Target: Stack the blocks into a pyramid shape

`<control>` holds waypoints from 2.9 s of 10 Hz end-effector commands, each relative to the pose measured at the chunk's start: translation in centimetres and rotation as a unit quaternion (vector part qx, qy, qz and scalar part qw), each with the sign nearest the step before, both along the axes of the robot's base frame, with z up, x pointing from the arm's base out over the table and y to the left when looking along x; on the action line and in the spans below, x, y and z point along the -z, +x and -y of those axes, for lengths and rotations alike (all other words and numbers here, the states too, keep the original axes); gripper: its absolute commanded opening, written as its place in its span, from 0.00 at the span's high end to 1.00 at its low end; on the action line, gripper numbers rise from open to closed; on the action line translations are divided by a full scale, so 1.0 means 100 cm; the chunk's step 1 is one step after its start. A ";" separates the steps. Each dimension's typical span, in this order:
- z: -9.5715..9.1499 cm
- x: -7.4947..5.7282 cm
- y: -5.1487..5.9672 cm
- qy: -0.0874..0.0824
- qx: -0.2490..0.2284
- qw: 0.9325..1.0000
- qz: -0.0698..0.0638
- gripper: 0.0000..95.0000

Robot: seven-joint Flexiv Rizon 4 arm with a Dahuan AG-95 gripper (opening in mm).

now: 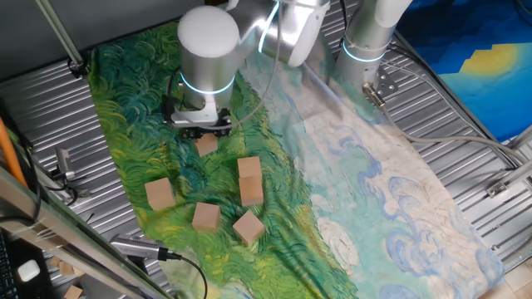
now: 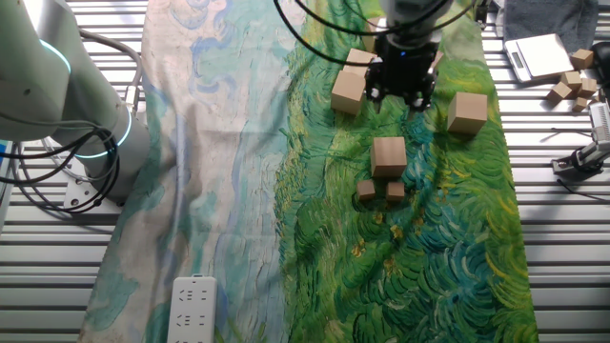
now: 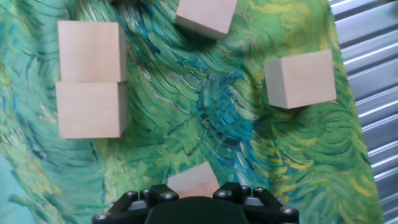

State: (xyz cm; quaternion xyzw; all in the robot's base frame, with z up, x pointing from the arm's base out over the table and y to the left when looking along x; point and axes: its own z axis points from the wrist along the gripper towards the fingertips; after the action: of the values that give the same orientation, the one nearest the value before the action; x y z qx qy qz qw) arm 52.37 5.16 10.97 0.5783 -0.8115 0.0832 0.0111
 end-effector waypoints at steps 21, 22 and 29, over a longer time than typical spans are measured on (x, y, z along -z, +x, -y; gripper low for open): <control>-0.022 0.020 -0.019 0.024 -0.036 0.999 -0.032 0.40; -0.038 0.021 -0.036 0.020 -0.030 0.999 -0.030 0.40; -0.077 0.035 -0.085 0.024 0.016 0.999 -0.017 0.40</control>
State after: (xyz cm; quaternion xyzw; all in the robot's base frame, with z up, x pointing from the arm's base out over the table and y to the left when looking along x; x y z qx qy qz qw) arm 43.90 12.93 7.28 0.5670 -0.8219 0.0530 0.0136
